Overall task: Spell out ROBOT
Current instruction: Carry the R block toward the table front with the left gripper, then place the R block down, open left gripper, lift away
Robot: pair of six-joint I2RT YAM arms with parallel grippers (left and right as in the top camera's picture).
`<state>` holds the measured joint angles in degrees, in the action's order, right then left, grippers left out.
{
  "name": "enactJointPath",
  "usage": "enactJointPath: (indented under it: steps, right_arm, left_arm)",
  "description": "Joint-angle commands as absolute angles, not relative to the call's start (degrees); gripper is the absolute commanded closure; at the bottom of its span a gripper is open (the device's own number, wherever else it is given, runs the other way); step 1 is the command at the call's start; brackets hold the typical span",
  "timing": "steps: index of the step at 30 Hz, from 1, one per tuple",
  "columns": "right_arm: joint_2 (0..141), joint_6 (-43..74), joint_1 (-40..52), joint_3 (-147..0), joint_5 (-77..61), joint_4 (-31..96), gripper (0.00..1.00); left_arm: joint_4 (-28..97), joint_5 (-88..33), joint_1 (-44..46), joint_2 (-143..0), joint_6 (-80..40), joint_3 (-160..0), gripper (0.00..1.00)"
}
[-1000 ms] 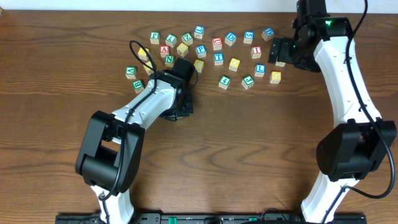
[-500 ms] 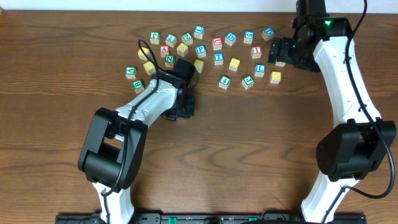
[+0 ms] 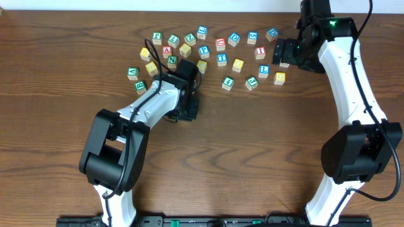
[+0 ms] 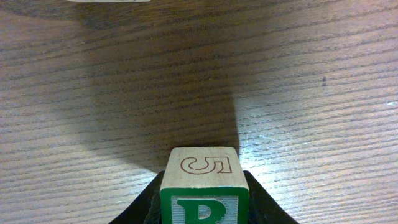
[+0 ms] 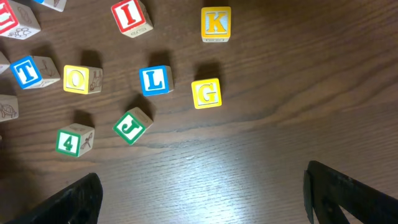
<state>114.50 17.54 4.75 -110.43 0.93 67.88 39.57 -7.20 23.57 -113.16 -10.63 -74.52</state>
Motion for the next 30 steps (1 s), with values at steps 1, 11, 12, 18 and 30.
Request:
enactJointPath:
  steps: [1, 11, 12, 18, 30]
  right_arm:
    - [114.6, 17.6, 5.3, -110.8, 1.3, 67.9, 0.01]
    - [114.6, 17.6, 5.3, -110.8, 1.4, 67.9, 0.01]
    - [114.6, 17.6, 5.3, -110.8, 1.3, 67.9, 0.01]
    - [114.6, 17.6, 5.3, -110.8, 1.4, 68.0, 0.01]
    - [114.6, 17.6, 5.4, -110.8, 1.3, 68.0, 0.01]
  left_arm:
    - [39.7, -7.0, 23.6, -113.8, -9.6, -74.3, 0.72]
    - [39.7, -7.0, 23.6, -113.8, -9.6, -74.3, 0.71]
    - [39.8, -7.0, 23.6, -113.8, -9.7, -74.3, 0.66]
    - [39.9, -7.0, 23.6, -113.8, -10.4, -74.3, 0.64]
    - [40.0, -6.9, 23.5, -113.8, -15.8, -74.3, 0.65]
